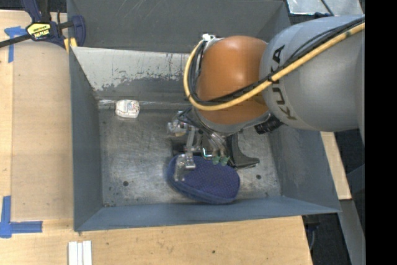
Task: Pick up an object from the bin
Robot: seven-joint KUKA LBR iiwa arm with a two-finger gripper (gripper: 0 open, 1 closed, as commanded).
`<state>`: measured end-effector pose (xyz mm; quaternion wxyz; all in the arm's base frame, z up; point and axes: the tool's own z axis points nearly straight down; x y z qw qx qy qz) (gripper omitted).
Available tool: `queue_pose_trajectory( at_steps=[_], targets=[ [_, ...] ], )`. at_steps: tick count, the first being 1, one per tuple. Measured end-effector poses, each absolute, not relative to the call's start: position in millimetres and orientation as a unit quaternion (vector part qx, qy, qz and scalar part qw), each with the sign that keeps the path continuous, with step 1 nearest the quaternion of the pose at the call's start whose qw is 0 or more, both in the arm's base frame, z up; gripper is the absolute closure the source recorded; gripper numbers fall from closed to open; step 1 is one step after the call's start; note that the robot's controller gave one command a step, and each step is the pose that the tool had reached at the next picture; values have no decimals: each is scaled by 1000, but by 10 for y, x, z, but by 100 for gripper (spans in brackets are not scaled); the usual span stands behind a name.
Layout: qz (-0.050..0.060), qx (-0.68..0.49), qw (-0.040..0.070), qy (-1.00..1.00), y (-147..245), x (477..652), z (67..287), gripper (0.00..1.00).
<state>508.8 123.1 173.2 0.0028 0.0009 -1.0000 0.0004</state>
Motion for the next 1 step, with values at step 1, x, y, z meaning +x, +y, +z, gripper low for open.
queue_pose_trajectory(
  at_steps=[1],
  targets=[
    [-4, -58, -1, -998, 773, 5287, 905, 0]
  ],
)
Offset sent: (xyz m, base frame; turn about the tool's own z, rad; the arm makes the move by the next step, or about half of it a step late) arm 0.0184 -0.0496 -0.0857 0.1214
